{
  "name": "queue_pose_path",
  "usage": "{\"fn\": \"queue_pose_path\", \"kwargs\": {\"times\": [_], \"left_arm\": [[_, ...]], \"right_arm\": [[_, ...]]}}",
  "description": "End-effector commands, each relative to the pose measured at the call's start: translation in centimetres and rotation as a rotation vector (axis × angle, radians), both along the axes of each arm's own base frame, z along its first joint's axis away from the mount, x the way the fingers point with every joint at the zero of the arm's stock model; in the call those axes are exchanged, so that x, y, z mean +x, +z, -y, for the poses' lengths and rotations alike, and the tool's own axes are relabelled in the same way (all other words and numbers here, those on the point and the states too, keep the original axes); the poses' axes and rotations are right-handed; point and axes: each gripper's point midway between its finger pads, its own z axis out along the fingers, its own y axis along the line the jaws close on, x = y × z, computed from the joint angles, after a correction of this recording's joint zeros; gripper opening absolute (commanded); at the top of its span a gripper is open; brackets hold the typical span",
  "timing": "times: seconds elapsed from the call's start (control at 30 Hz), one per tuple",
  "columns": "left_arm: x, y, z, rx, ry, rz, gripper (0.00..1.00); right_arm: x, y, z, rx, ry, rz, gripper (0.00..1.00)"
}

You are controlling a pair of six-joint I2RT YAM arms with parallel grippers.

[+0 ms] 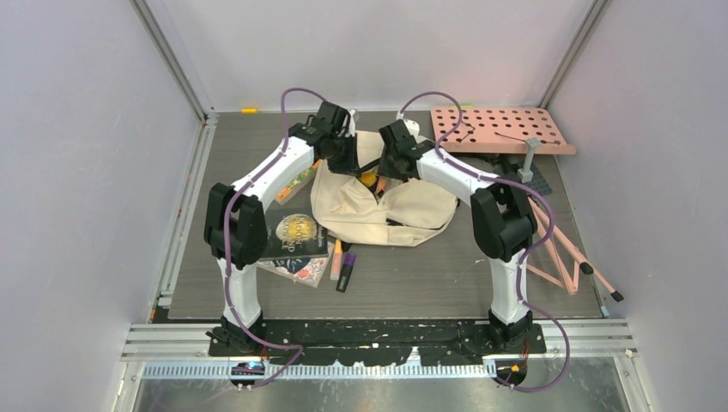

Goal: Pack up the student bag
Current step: Place the stationery in the student bag.

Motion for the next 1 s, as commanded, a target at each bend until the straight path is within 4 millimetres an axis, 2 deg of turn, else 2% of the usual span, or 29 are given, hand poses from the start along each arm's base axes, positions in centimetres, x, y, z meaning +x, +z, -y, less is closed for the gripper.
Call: {"fn": "queue_pose_path", "kwargs": {"times": [0.0, 0.13, 0.4, 0.53, 0.7, 0.87, 0.97], "left_arm": [[0.2, 3.4, -0.1, -0.046, 0.000, 0.042, 0.00], [0.2, 3.4, -0.2, -0.047, 0.001, 0.041, 0.00], [0.3, 3.5, -0.2, -0.049, 0.000, 0.045, 0.00], [0.3, 3.6, -0.2, -0.050, 0.001, 0.049, 0.00], [0.3, 3.4, -0.1, -0.051, -0.001, 0.044, 0.00], [0.3, 3.4, -0.1, -0.052, -0.001, 0.045, 0.00], [0.4, 3.4, 0.0, -0.052, -0.001, 0.046, 0.00]], "right_arm": [[-2.1, 1.3, -1.1, 0.043, 0.037, -0.001, 0.00], [-2.8, 0.7, -1.5, 0.032, 0.062, -0.030, 0.00], [-2.5, 2.3, -2.0, 0.027, 0.083, -0.009, 0.07], [-2.9, 2.2, -1.9, 0.021, 0.086, -0.020, 0.19], [-3.1, 2.6, -1.6, 0.008, 0.100, -0.006, 0.43], [-2.8, 3.7, -1.5, -0.007, 0.120, 0.017, 0.54], [-2.7, 4.6, -1.4, -0.006, 0.116, 0.033, 0.56]]}}
